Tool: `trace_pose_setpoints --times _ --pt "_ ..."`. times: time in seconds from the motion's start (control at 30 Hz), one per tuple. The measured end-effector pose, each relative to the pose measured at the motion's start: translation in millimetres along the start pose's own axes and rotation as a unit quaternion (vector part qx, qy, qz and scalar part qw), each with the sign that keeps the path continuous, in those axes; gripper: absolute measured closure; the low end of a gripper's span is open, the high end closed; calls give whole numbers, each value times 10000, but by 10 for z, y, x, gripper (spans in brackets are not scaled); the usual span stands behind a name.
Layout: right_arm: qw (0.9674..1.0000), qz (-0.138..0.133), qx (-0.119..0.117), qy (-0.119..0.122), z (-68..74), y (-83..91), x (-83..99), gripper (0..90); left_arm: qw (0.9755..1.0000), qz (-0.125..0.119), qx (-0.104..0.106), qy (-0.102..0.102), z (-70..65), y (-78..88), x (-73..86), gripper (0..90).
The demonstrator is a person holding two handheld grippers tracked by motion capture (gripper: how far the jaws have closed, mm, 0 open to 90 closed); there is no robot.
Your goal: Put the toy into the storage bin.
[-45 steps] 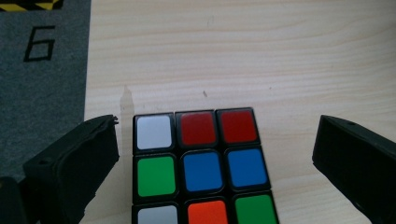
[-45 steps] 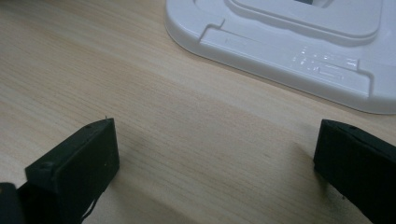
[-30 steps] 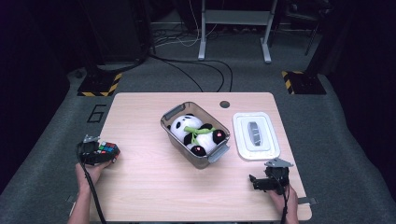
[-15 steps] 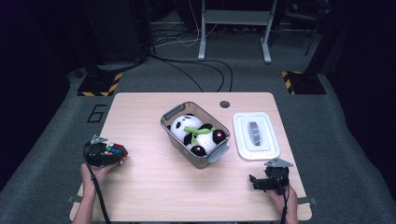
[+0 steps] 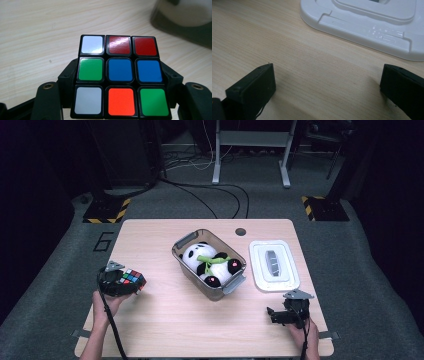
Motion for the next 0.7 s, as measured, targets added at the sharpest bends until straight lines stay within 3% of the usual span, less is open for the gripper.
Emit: trace_pose_setpoints --times 0.27,0.7 --pt "10000 2 -1 -1 0 0 0 0 9995 -59 165 -264 -223 109 -176 337" --pt "10000 2 3 -1 0 0 0 0 9983 -60 281 -505 -420 156 -384 337"
Point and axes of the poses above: each handheld gripper's, and its own axes: y roughly backward along the jaws, x roughly out of its underside, z roughly to its left, the point moved 1 cm from there along -y, roughly forward along the jaws, and after that the axes turned 15 degrees about x, right-handed, at the moved point
